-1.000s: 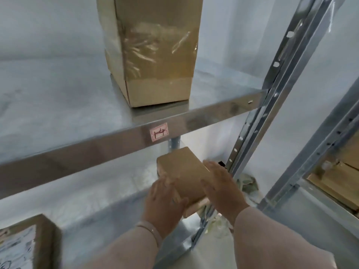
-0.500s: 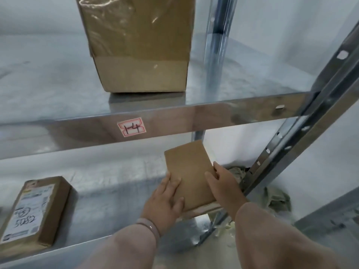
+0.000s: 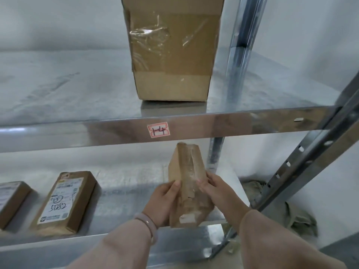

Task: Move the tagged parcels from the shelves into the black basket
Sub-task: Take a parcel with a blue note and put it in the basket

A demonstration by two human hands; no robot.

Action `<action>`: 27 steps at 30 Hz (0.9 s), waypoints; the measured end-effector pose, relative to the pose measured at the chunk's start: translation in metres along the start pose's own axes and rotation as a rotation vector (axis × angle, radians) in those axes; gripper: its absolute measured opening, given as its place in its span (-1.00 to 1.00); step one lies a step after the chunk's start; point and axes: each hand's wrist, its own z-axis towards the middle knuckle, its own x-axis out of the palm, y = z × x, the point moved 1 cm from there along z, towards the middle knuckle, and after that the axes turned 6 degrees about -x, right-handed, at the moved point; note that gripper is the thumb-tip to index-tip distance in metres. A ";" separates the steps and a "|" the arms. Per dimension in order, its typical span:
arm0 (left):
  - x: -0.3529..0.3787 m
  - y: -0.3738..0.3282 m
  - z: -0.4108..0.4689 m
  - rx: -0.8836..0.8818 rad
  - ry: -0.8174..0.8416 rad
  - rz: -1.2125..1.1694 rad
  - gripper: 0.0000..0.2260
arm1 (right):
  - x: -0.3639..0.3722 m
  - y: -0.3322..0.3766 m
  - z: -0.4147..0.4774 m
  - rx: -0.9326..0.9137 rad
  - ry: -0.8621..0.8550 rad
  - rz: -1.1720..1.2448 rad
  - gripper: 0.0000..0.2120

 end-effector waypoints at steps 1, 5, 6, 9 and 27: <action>-0.001 -0.001 0.000 0.019 -0.011 -0.063 -0.72 | 0.007 0.003 -0.002 -0.025 0.020 0.039 -0.83; -0.020 -0.002 -0.003 0.031 -0.229 0.117 -0.37 | 0.027 0.004 -0.003 -0.001 0.028 0.102 -0.81; -0.027 -0.002 -0.005 0.035 -0.277 0.204 -0.29 | 0.031 0.002 -0.002 0.007 0.042 0.086 -0.81; -0.041 -0.005 -0.013 0.023 -0.317 0.359 -0.17 | 0.046 0.000 0.003 0.048 0.083 0.084 -0.78; -0.157 0.035 -0.121 -0.015 -0.526 -0.539 -0.48 | 0.180 0.046 -0.007 -0.262 0.307 -0.132 -0.53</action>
